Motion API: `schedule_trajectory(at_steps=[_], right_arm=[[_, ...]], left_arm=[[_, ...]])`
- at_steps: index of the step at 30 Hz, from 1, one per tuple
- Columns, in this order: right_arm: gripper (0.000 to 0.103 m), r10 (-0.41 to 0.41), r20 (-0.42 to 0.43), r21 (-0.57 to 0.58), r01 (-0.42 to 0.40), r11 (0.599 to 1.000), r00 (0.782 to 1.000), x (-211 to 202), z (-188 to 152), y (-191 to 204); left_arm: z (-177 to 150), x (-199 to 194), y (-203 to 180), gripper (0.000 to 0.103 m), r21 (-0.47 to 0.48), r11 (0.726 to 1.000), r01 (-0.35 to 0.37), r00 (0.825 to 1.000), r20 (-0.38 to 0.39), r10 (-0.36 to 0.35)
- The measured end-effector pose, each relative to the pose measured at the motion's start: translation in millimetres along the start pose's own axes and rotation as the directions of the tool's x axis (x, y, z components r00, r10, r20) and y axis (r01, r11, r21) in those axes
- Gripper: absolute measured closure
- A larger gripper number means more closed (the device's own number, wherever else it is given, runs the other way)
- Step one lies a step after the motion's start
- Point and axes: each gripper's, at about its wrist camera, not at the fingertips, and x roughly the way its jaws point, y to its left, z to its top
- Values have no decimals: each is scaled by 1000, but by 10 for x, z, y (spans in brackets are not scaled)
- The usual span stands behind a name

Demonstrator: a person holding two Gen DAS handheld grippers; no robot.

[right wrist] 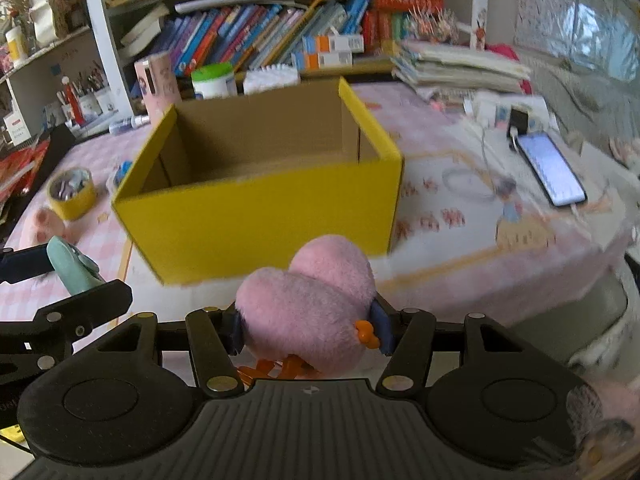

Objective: Organize objects
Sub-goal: 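Carry the green case with the left gripper while the right carries the pig toward the yellow box, then open the left gripper over the yellow box while the right gripper releases the pig inside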

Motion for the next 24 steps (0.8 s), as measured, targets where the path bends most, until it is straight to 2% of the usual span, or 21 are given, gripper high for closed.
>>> schedule_trajectory(at_steps=[6, 15, 18, 24], right_arm=[[47, 40, 66, -29, -38, 999, 997, 115, 430, -96], [47, 95, 155, -126, -76, 989, 983, 466, 1128, -195], [47, 115, 133, -175, -91, 980, 984, 701, 1302, -174], [47, 144, 25, -291, -130, 948, 989, 1235, 1455, -62]], left_arm=[[286, 219, -6, 34, 12, 999, -48, 998, 47, 48], [607, 801, -61, 34, 44, 994, -99, 995, 15, 99], [660, 1052, -61, 34, 51, 993, -104, 994, -32, 106], [683, 1440, -96, 34, 61, 991, -115, 984, -127, 122]])
